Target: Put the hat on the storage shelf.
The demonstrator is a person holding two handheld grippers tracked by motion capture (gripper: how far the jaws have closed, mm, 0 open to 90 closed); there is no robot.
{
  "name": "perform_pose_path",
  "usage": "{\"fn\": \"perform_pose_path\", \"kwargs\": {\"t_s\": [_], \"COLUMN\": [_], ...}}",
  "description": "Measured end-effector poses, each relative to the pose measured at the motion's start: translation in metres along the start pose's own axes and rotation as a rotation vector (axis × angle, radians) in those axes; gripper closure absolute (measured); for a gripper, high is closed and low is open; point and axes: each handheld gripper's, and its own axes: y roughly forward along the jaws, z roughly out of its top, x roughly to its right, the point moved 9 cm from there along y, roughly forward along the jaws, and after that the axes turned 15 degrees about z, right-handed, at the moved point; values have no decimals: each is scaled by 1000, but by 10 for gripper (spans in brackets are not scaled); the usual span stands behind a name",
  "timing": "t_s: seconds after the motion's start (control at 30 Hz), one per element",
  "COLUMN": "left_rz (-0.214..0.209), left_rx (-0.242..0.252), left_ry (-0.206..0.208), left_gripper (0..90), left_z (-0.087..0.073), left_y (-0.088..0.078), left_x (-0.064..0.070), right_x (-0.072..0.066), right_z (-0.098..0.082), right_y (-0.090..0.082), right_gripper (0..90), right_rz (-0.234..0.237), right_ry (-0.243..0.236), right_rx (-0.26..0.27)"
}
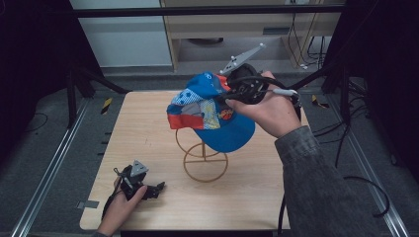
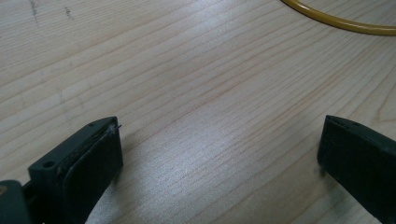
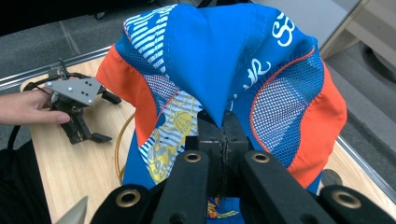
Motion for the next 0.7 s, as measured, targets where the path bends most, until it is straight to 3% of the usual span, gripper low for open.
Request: {"fn": "perform_pose_path", "kwargs": {"t_s": [0.4, 0.7], "left_rz": [-3, -4], "left_rx": [1, 1], "left_ry": [3, 3], "left_gripper": [0, 0], "left_z": [0, 0], "left_y": [0, 0], "left_x": [0, 0], "right_x": [-3, -6], "right_z": [6, 3], "right_y": [39, 58], "right_gripper": [900, 899], "right_rz": [42, 55], "right_ry": [-4, -1], "right_rx": [-53, -85]}}
